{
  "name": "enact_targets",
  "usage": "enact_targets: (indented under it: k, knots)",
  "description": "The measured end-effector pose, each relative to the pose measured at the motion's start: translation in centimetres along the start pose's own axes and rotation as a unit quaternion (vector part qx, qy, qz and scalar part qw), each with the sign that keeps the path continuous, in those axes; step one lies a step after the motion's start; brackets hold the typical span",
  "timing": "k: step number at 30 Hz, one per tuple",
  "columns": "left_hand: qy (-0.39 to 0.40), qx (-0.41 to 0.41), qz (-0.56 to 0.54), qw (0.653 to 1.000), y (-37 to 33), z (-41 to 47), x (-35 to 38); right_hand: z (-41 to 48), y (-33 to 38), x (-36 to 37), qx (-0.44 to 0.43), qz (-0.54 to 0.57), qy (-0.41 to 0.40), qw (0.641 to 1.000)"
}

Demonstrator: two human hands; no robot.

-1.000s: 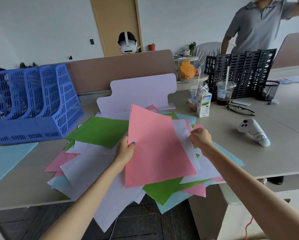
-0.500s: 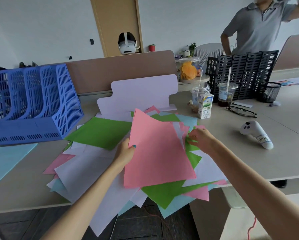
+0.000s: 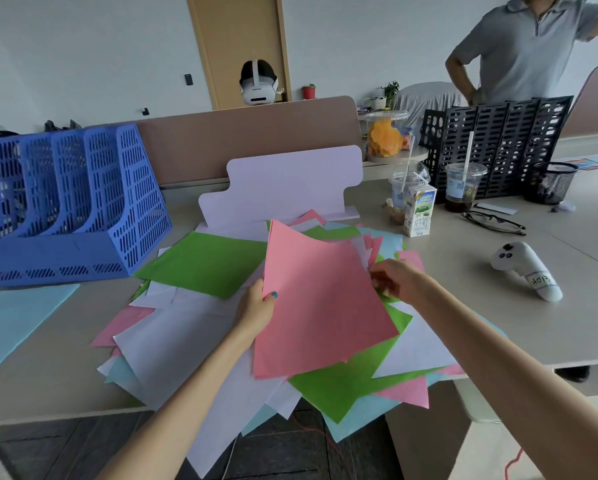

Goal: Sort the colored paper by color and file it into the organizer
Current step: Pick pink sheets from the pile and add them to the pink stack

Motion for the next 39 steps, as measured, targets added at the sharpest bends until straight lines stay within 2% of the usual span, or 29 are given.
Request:
enact_targets:
  k: [2,4,7,11,14,16,19,22,27,32,35,39]
  knots:
    - [0.004,0.001,-0.020,1.000,0.1,0.0,-0.1,0.3,0.0,0.1,-0.043,-0.060,-0.045,0.996]
    - [0.003,0.006,-0.030,1.000,0.4,0.1,-0.2,0.3,0.0,0.2,-0.087,-0.062,-0.059,0.992]
    - [0.004,0.006,-0.040,0.999,0.3,0.0,-0.3,0.0,0.0,0.4,-0.142,-0.019,-0.037,0.989]
    - [-0.002,0.010,-0.075,0.997,-0.2,-0.5,-0.4,0.0,0.1,0.6,-0.117,0.106,-0.012,0.987]
    - [-0.019,0.016,-0.107,0.994,-0.6,-0.7,-0.6,-0.3,0.7,0.7,-0.133,0.143,0.006,0.981]
    - [-0.037,0.020,-0.117,0.992,-0.8,-0.6,-0.9,-0.5,1.6,0.6,-0.181,0.104,-0.019,0.978]
    - [-0.046,0.023,-0.127,0.991,-1.2,-0.4,-1.5,-0.9,3.5,0.6,-0.266,-0.019,-0.096,0.959]
    - [-0.045,0.025,-0.128,0.990,-1.6,-0.5,-2.0,-1.7,4.8,0.7,-0.293,-0.080,-0.140,0.942]
    - [-0.036,-0.004,-0.105,0.994,-0.3,-0.7,-1.9,-2.7,1.6,0.2,-0.237,-0.102,-0.176,0.950]
    - [-0.024,-0.009,-0.100,0.995,0.1,-0.7,-1.9,-1.6,-0.5,-0.7,-0.220,-0.031,-0.202,0.954]
    - [-0.026,0.005,-0.094,0.995,-0.3,-0.6,-1.9,-0.3,-0.2,-0.4,-0.180,-0.059,-0.147,0.971]
    - [-0.030,0.022,-0.102,0.994,-0.8,-0.3,-2.2,1.2,-0.2,0.5,-0.091,-0.020,-0.107,0.990]
Point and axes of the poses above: each hand's wrist, its own z-axis towards the middle knuckle, its own x-axis out of the palm, y = z × x, the point moved 2 cm from there along z, towards the middle knuckle, and after that the axes turned 3 degrees about y, right-handed, at the moved point
